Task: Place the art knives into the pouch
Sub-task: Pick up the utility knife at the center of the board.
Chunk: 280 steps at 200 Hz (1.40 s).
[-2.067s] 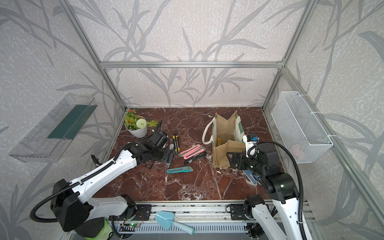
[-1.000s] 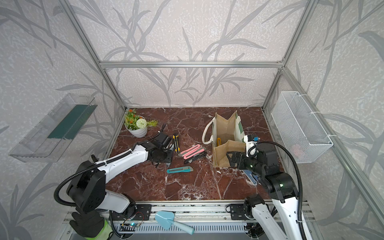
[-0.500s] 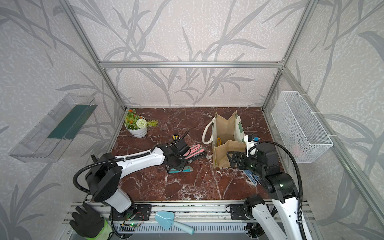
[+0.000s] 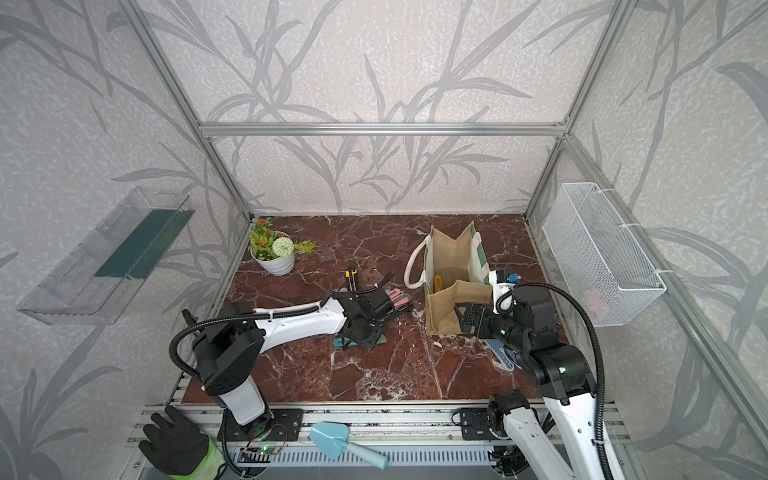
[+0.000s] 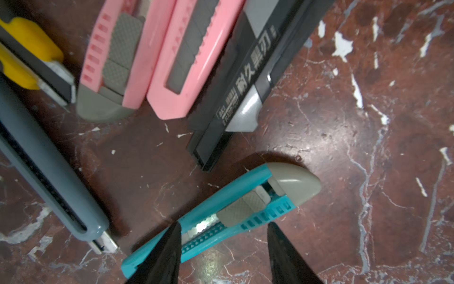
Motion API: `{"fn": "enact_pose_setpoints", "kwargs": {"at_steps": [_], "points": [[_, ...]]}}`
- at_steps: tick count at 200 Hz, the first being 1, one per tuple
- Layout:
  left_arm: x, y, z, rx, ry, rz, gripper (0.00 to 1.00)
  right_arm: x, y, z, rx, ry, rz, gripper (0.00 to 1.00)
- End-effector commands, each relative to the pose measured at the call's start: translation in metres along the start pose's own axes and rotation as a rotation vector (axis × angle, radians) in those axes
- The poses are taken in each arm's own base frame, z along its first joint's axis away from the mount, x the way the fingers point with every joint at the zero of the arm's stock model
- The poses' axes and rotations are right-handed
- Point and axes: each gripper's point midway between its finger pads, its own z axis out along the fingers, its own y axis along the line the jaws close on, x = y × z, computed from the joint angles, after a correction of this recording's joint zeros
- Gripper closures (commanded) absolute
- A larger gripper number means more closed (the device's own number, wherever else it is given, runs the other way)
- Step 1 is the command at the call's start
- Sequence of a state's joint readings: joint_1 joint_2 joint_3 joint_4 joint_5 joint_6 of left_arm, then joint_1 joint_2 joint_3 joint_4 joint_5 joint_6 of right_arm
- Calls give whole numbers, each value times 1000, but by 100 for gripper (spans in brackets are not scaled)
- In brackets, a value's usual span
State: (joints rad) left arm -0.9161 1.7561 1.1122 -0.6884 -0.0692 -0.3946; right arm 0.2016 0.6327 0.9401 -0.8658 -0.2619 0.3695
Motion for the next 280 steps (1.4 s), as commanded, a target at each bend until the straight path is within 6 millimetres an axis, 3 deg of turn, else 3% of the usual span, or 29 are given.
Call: {"fn": "enact_pose_setpoints", "kwargs": {"at_steps": [1, 114, 236, 252, 280], "points": [[-5, 0, -4, -33, -3, 25, 45, 2, -3, 1, 17, 11, -5, 10], [-2, -7, 10, -71, 25, 77, 46, 5, -9, -1, 46, 12, -4, 10], [-4, -6, 17, -93, 32, 85, 63, 6, -12, 0, 57, 5, 12, 10], [-5, -9, 19, -79, 38, 85, 69, 6, -12, 0, 58, 6, 14, 10], [-6, -11, 21, -74, 44, 76, 70, 7, -13, 0, 62, 6, 16, 10]]}}
